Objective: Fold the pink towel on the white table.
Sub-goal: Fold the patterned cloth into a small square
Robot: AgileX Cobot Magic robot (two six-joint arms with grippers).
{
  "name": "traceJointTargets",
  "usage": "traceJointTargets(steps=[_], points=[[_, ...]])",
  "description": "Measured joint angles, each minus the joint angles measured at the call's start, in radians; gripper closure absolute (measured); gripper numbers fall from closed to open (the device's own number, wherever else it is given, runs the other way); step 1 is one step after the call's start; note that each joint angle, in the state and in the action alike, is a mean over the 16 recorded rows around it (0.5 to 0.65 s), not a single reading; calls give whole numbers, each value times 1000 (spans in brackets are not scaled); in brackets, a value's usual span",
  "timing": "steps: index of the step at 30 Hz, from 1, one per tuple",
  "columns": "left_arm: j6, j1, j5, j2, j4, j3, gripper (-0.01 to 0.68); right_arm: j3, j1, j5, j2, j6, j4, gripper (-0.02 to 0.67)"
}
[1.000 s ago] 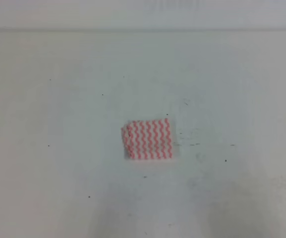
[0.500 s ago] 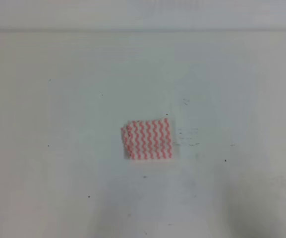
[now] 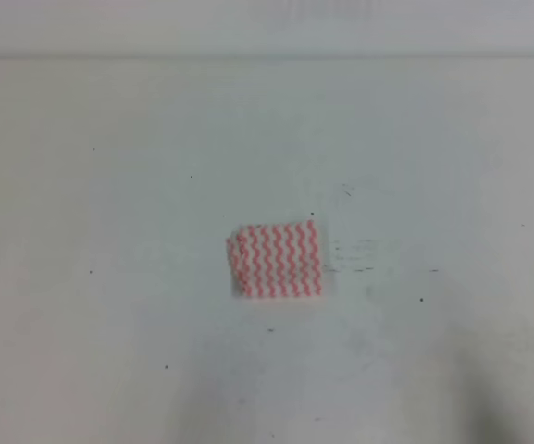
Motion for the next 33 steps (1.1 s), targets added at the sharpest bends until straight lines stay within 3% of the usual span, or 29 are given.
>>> traceJointTargets(steps=[33], points=[[3,0,0,-7,-6,-7,674,-3,-4,66,-6,0,0,667]])
